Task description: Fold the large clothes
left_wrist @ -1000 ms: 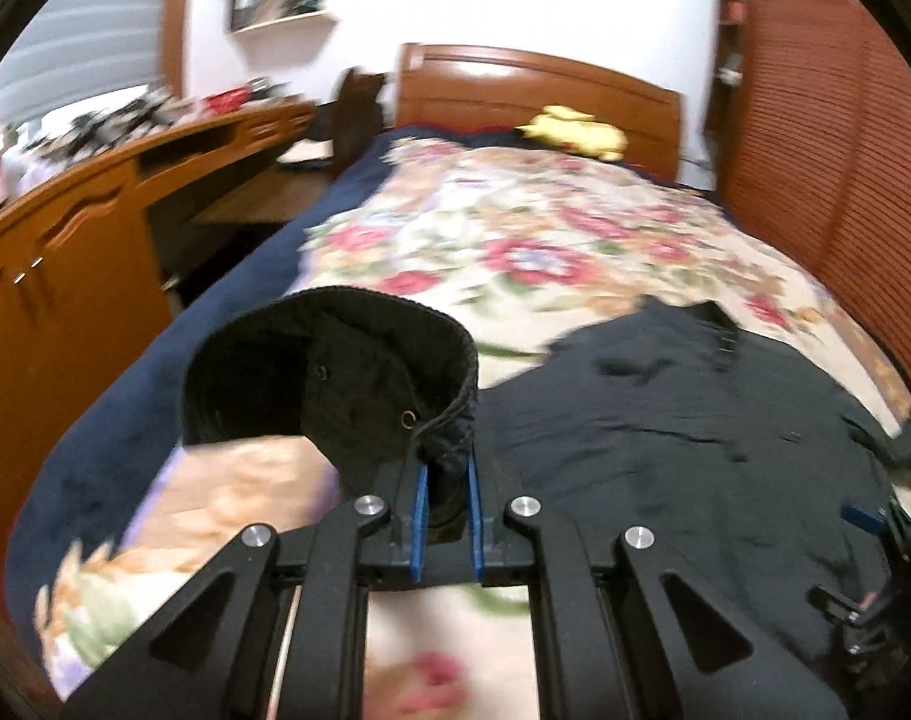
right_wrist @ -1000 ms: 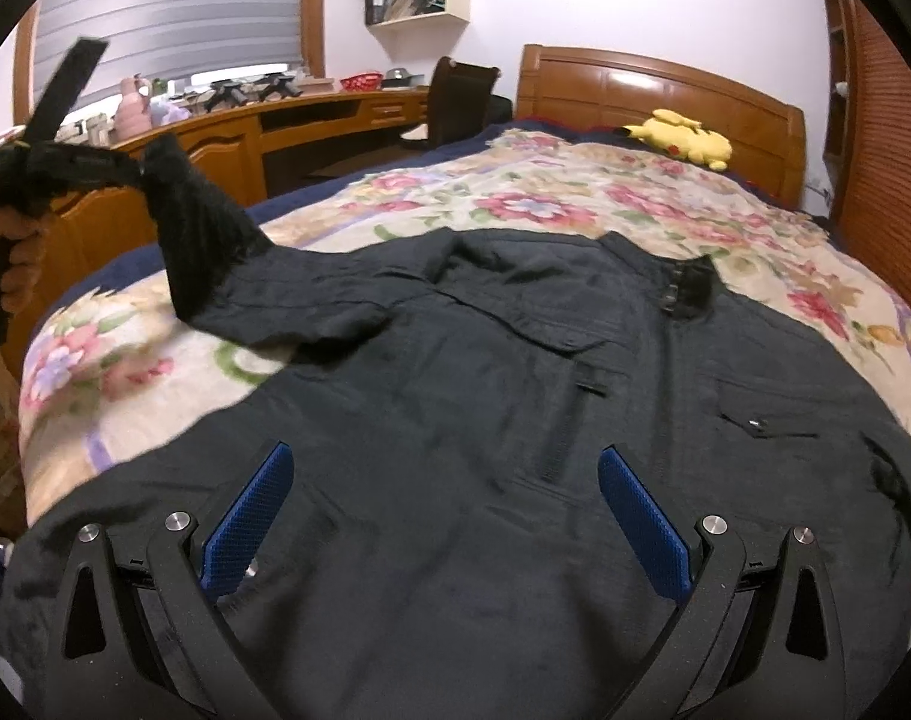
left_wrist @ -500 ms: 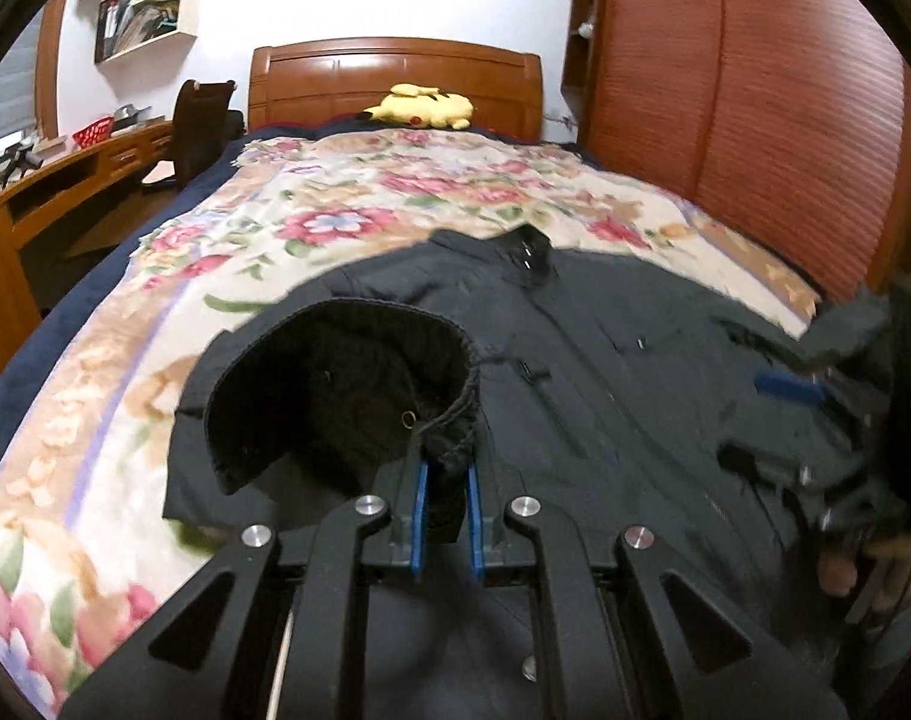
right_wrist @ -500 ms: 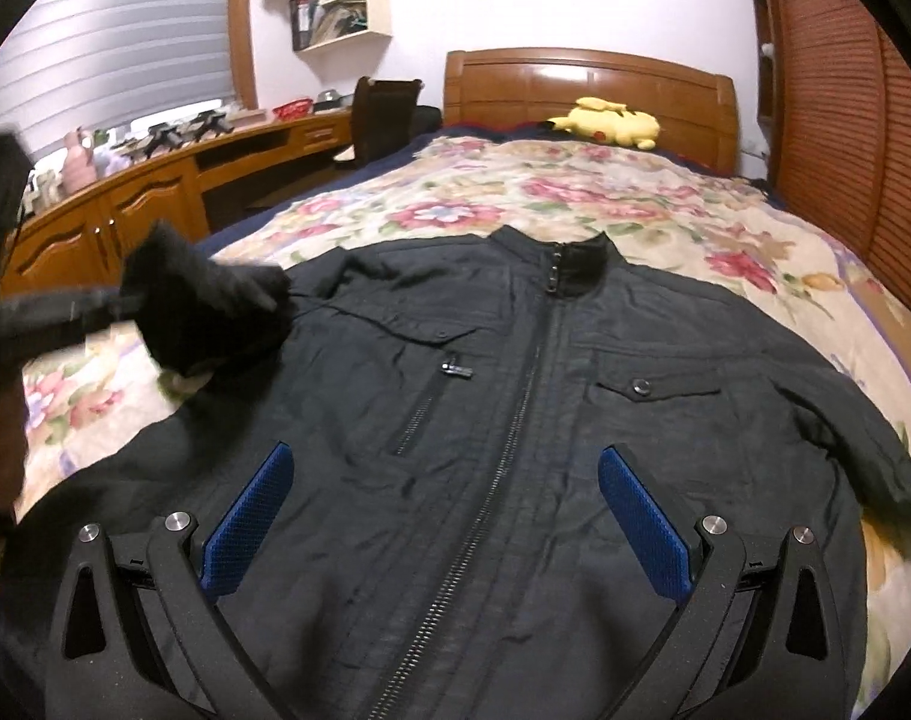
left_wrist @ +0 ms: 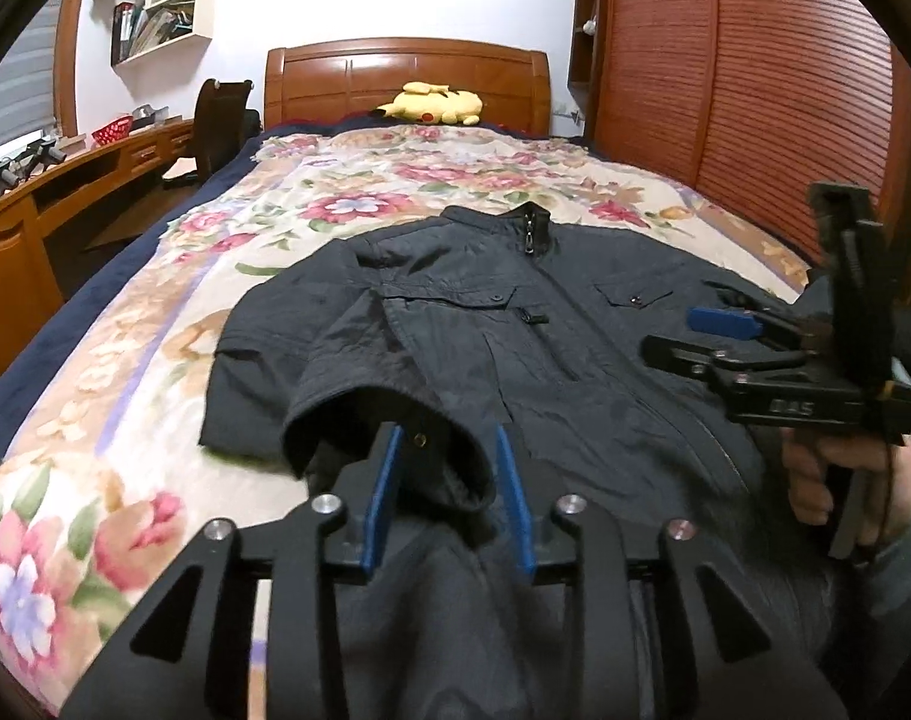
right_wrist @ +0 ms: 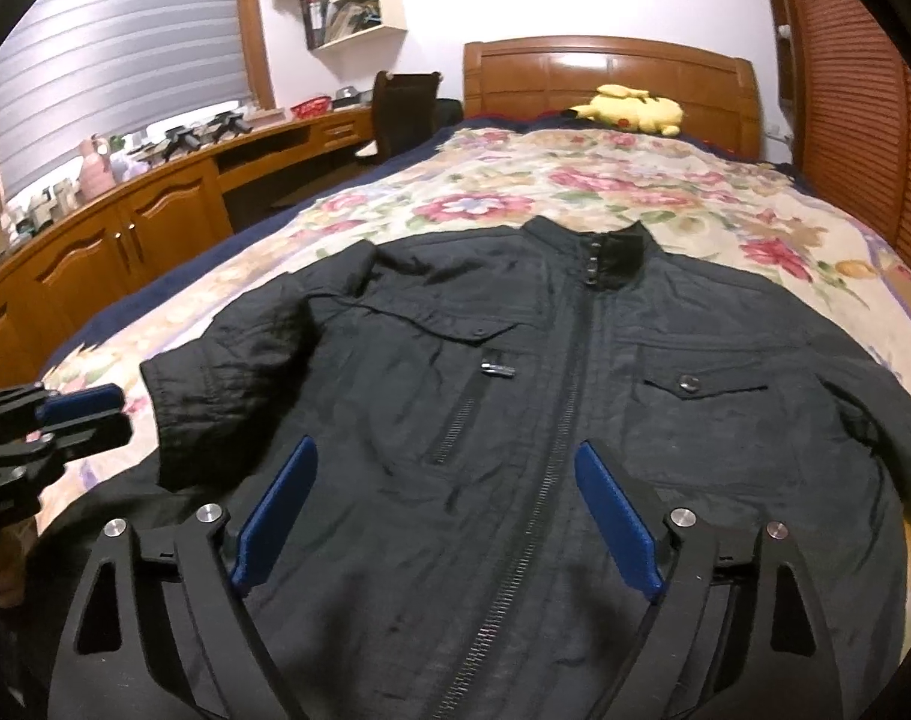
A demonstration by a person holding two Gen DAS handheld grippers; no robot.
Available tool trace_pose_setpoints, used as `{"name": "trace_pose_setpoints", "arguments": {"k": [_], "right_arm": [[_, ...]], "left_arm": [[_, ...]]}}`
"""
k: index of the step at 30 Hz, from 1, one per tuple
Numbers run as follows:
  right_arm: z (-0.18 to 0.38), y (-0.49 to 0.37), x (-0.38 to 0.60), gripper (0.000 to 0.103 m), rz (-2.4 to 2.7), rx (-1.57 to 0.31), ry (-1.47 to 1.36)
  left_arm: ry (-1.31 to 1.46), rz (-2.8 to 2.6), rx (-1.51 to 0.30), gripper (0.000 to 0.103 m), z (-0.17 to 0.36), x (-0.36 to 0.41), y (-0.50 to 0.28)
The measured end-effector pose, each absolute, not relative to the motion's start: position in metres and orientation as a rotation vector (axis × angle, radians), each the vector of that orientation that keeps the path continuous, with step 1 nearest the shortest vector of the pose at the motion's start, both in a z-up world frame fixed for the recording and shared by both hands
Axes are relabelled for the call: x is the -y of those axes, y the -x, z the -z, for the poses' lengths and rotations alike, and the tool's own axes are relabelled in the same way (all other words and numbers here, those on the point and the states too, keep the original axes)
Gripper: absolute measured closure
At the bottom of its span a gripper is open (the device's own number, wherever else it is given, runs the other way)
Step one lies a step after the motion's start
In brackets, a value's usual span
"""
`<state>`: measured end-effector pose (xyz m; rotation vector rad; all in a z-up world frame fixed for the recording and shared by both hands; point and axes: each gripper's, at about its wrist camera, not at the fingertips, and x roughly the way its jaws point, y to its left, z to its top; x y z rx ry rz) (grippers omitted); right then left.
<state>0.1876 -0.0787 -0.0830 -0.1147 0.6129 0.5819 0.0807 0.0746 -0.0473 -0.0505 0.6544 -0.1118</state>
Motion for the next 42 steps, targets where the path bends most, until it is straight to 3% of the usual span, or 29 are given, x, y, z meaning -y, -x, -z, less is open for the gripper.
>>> {"name": "trace_pose_setpoints", "arguments": {"k": [8,21,25,27,29,42], "right_arm": [[0.083,-0.183,0.047,0.029,-0.675,-0.617,0.122],[0.093,-0.159,-0.044,0.046,-0.889,-0.633,0.219],[0.105,-0.162,-0.061,0.065,-0.876,-0.669,0.272],[0.113,-0.167,-0.063,0.087,-0.870,-0.702,0.276],[0.113,-0.170,-0.059,0.094,-0.869,-0.706,0.264],[0.078,-0.178,0.038,0.097,-0.762,-0.612,0.122]], "left_arm": [[0.045,0.057,-0.622,0.046,0.043,-0.103,-0.048],[0.081,-0.020,-0.619,0.044,0.047,-0.143,-0.018],[0.078,-0.025,-0.620,0.043,0.047,-0.143,-0.013],[0.073,-0.028,-0.617,0.043,0.045,-0.143,-0.012],[0.070,-0.031,-0.610,0.043,0.043,-0.140,-0.011],[0.088,0.021,-0.557,0.042,0.030,-0.110,-0.033]]}}
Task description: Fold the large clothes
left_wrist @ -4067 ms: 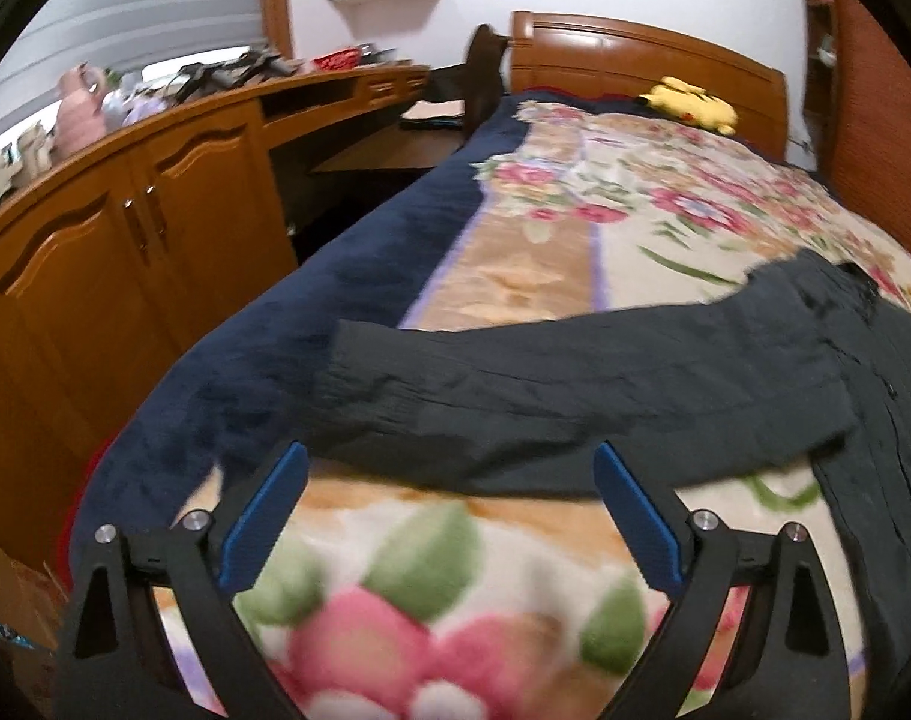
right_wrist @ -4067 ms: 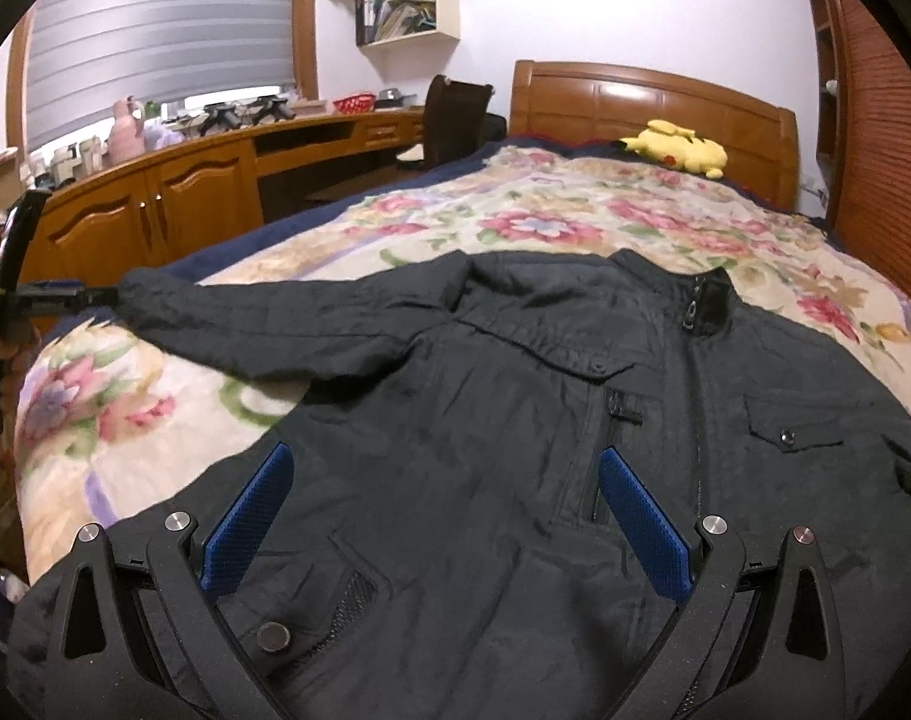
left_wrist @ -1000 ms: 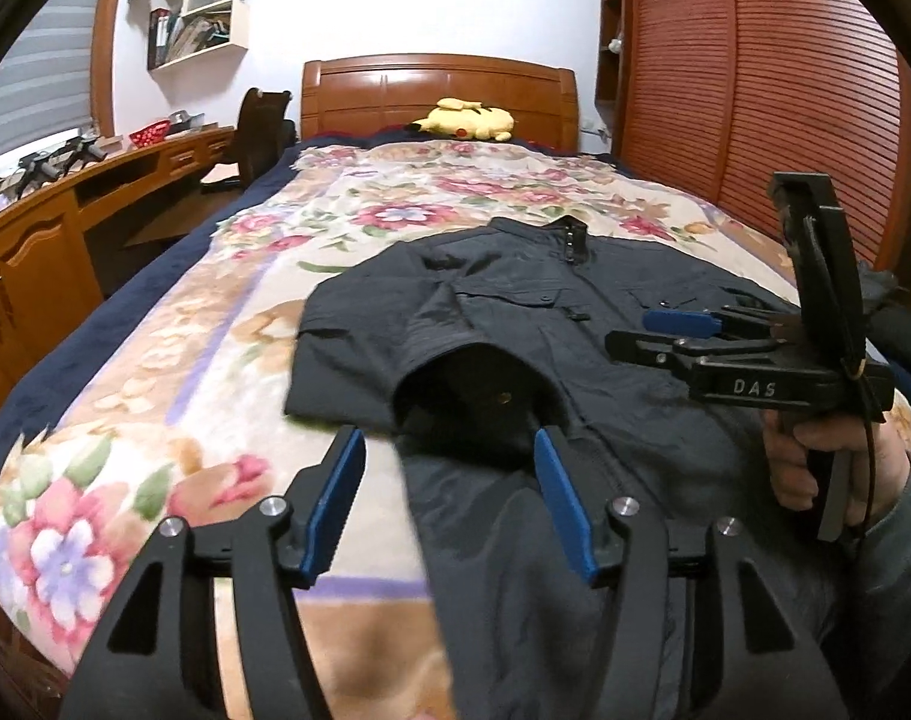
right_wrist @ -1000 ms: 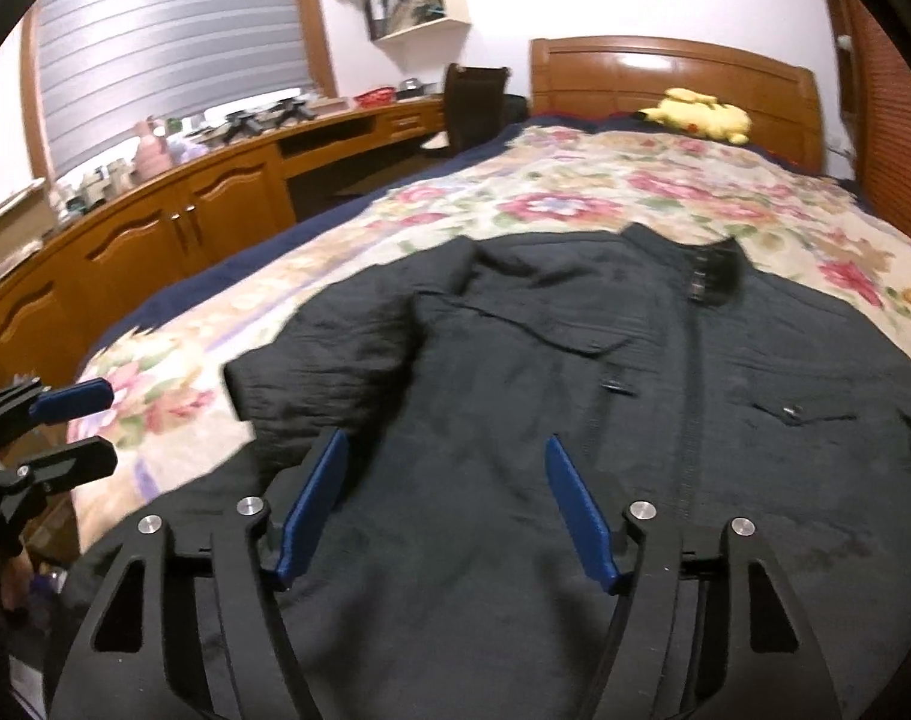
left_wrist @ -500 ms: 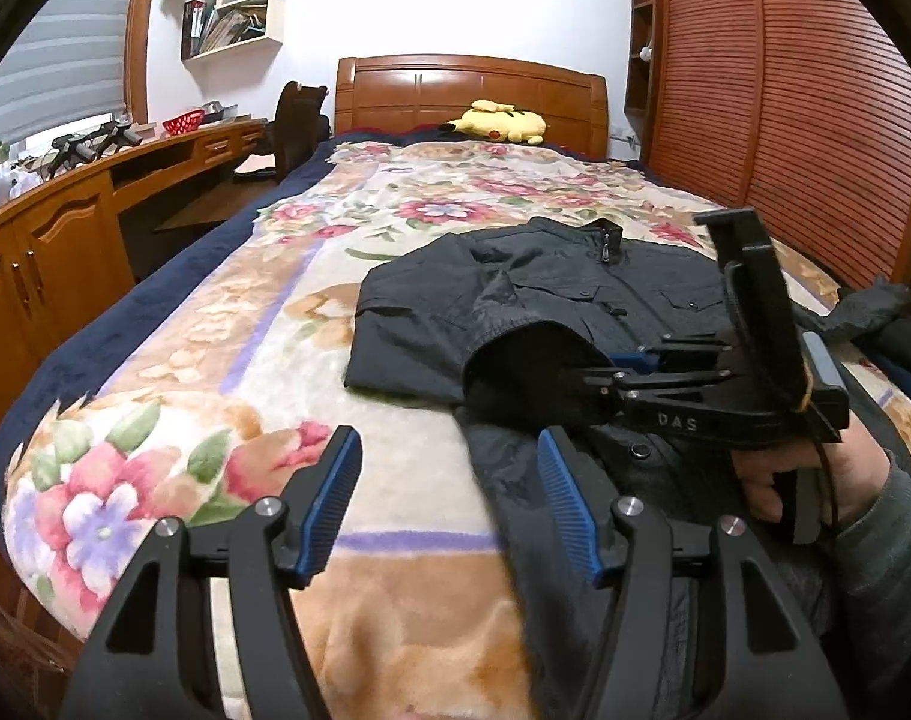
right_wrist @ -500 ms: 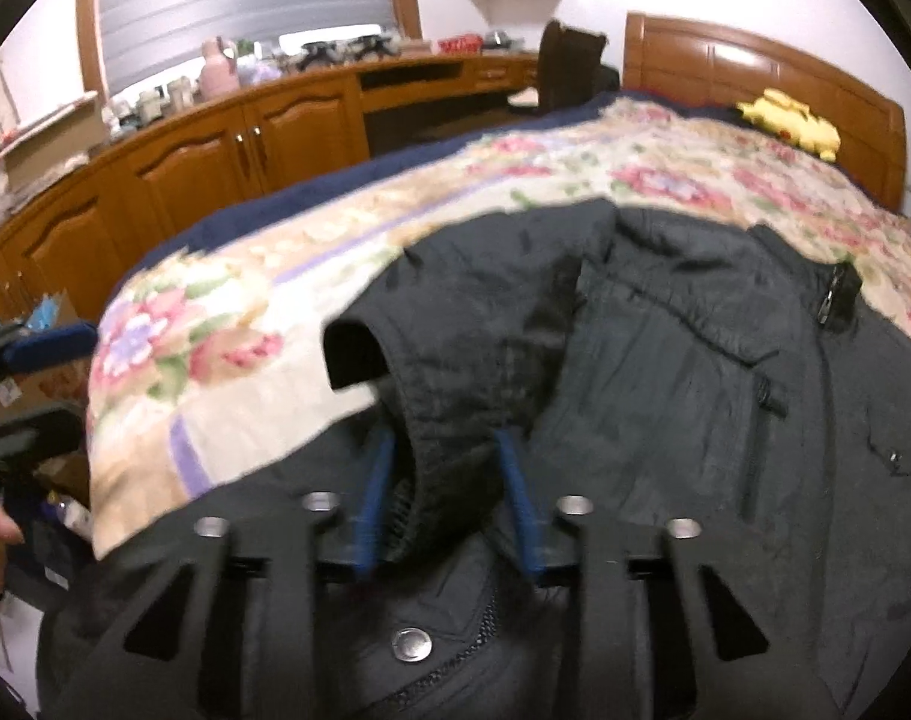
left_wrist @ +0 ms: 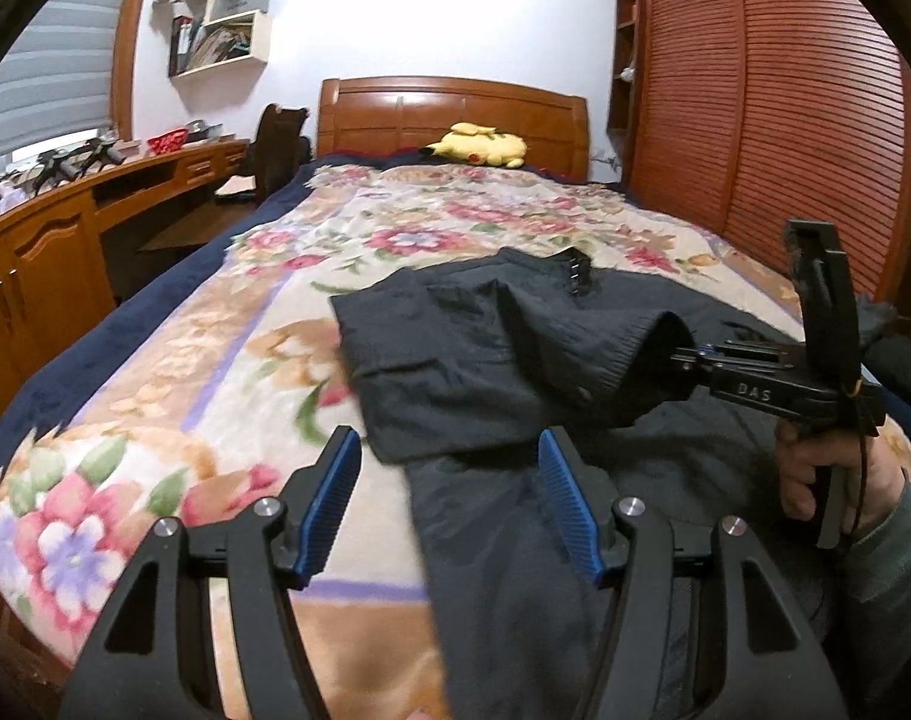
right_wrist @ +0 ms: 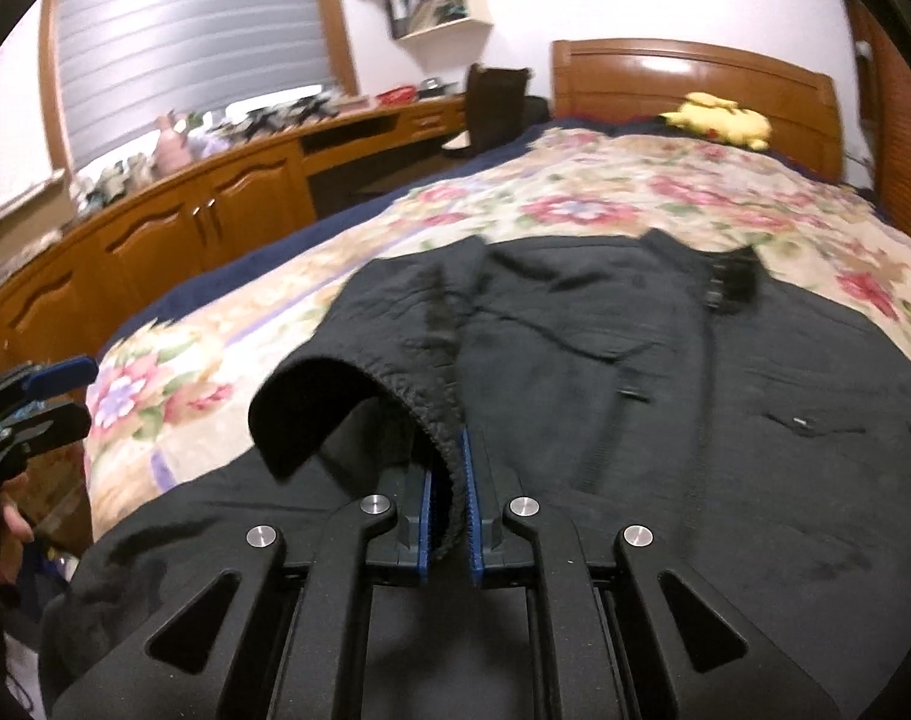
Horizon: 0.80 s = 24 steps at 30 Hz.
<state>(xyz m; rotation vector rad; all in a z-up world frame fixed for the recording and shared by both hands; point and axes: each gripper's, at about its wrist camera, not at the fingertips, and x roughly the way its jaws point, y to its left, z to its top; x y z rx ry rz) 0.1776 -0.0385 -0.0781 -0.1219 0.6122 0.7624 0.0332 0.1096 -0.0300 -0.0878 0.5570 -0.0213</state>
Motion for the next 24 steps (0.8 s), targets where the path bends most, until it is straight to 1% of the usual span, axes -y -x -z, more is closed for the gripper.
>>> {"name": "trace_pose_setpoints", "arguments": {"k": [5,14,16,24], "right_arm": [[0.068,-0.178,0.083,0.097,-0.696,-0.592,0.079],[0.065,-0.178,0.130,0.097,-0.609,-0.583,0.055],[0.064,-0.179,0.138,0.100,-0.585,-0.576,0.057],[0.064,-0.181,0.170,0.101,-0.529,-0.574,0.033]], "left_arm": [[0.078,0.070,-0.533,0.042,0.025,-0.082,-0.053],[0.060,0.129,-0.522,0.042,0.023,-0.045,-0.078],[0.059,0.136,-0.520,0.042,0.024,-0.039,-0.082],[0.059,0.161,-0.524,0.042,0.032,-0.020,-0.101]]}}
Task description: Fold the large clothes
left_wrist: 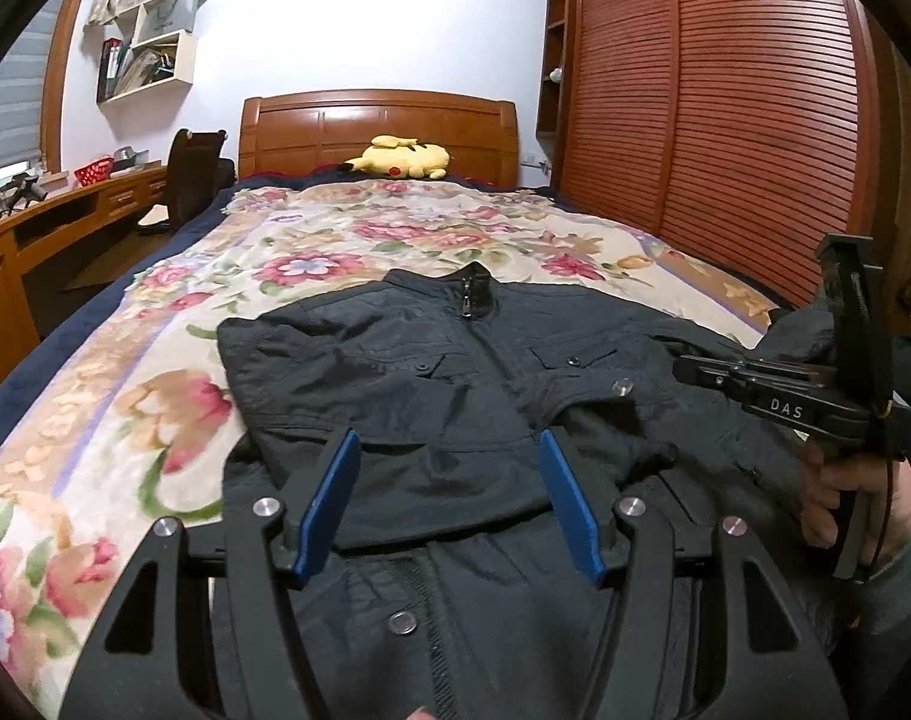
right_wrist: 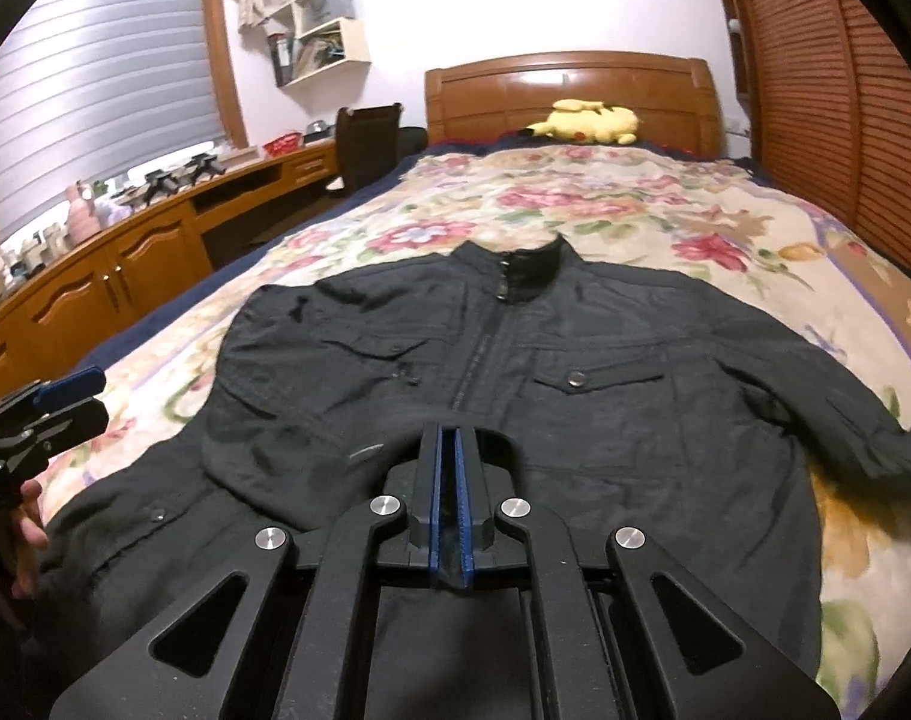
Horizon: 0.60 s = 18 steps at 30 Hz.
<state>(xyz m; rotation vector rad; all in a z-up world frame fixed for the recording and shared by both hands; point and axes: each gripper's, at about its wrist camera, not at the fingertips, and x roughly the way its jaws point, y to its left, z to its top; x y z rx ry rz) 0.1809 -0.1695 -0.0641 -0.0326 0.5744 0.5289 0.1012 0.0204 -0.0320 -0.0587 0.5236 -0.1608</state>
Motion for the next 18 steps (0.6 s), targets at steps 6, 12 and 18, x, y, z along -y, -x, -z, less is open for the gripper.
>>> {"name": "trace_pose_setpoints", "arguments": {"k": [6,12,18], "right_arm": [[0.065,-0.182,0.173,0.081,-0.513,-0.565,0.039],[0.082,-0.198,0.172,0.055,-0.482,-0.640,0.032],[0.108,-0.212,0.163,0.055,-0.494,-0.749,0.059]], "left_arm": [[0.069,0.162,-0.530,0.042,0.042,-0.018,-0.109],[0.057,0.155,-0.524,0.042,0.048,-0.018,-0.108],[0.026,0.137,-0.528,0.042,0.061,-0.018,-0.106]]}}
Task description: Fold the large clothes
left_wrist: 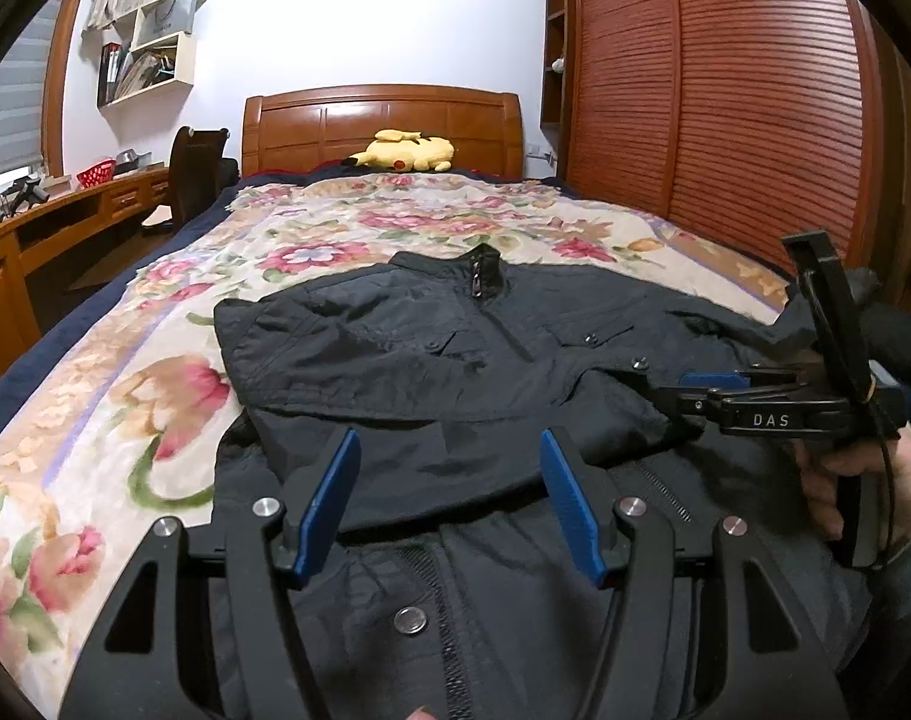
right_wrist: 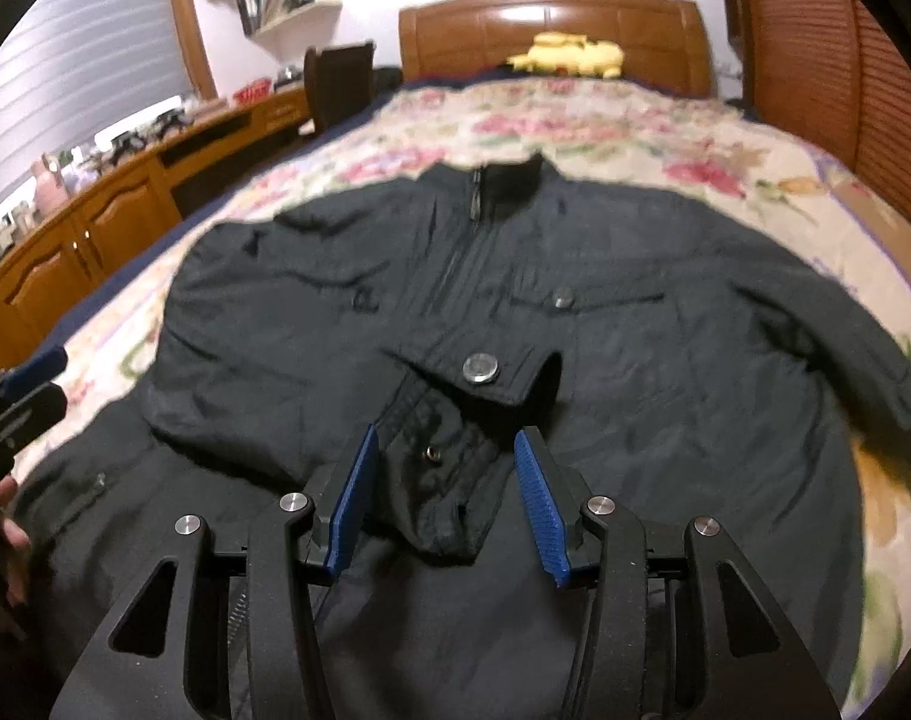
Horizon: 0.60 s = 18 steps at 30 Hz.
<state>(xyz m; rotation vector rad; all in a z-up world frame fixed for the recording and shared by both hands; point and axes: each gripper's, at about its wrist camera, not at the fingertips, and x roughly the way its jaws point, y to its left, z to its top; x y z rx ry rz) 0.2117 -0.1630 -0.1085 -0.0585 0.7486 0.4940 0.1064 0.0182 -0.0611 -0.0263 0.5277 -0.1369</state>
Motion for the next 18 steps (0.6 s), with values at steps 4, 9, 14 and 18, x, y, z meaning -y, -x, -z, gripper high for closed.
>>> {"name": "trace_pose_setpoints", "arguments": {"k": [4,9,14,18], "right_arm": [[0.121,-0.214,0.153,0.055,-0.516,-0.802,0.105],[0.129,-0.214,0.146,0.055,-0.521,-0.830,0.137],[0.133,-0.215,0.142,0.054,-0.532,-0.851,0.152],[0.134,-0.215,0.139,0.069,-0.555,-0.863,0.163]], "left_arm": [[0.043,0.145,-0.550,0.042,0.070,-0.024,-0.108],[0.060,0.149,-0.552,0.042,0.073,-0.025,-0.108],[0.057,0.144,-0.561,0.042,0.076,-0.024,-0.109],[0.052,0.141,-0.562,0.042,0.076,-0.022,-0.110]]}}
